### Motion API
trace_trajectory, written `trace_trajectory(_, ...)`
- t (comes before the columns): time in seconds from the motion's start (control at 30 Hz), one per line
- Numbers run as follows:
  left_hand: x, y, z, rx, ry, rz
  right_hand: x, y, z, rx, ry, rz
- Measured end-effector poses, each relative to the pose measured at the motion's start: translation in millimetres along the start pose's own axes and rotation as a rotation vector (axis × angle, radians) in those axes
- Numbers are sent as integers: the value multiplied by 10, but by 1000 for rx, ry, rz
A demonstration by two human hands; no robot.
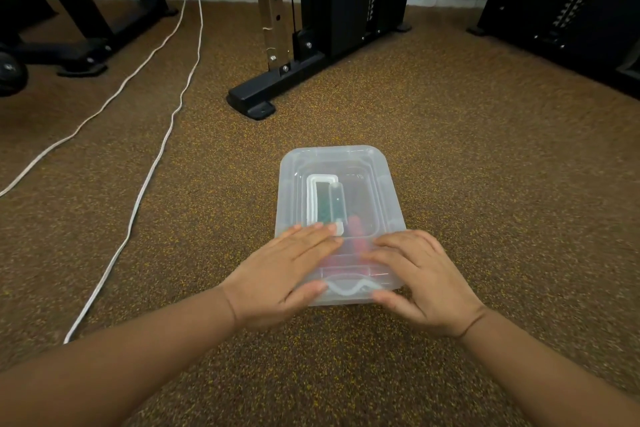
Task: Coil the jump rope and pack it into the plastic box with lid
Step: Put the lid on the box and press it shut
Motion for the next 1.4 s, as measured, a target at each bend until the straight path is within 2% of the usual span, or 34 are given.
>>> trace_trajectory(0.1, 18, -158, 226, 273, -53, -64, 32, 142, 203, -244, 63, 55)
trace_trajectory(0.2, 10, -309, 601, 441, -113, -94, -82, 303, 475, -472, -88, 119)
trace_trajectory(0.3, 29, -531, 945, 570, -76, -128, -228, 458, 709, -595, -242, 134)
trace_trajectory(0.4, 73, -695, 1164, 637, -15, -147, -319, 606, 881, -633, -288, 84)
trace_trajectory(0.6, 122, -875, 1441, 652, 46, -151, -351, 923, 1093, -660, -203, 154)
trace_trajectory(0.73, 199, -1050, 1546, 723, 180, -304, -337, 1174, 1234, -695, 26, 329)
trace_trajectory(0.9, 218, -1223, 1599, 961, 47, -501, -343, 1467, 1290, -962, 183, 688)
trace_trajectory(1.0, 257, -1282, 1604, 1084, -9, -463, -349, 1550, 1322, -1057, 151, 793)
trace_trajectory(1.13, 282, -1297, 1632, 1101, -19, -418, -399, 1634, 1347, -1134, 69, 778)
trace_trajectory(1.33, 171, -1345, 1654, 982, 132, -706, -463, 1679, 1381, -1093, 46, 808)
trace_trajectory(1.4, 173, -1335, 1660, 978, 127, -687, -473, 1695, 1393, -1097, 15, 798)
Point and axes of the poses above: each hand's wrist, its own z-axis towards the middle knuckle, its own x-axis out of the back of the hand, y = z × x, the point moved 6 cm from there along z, towards the middle knuckle, and after that the axes turned 9 degrees about x, right-handed, at the moved point
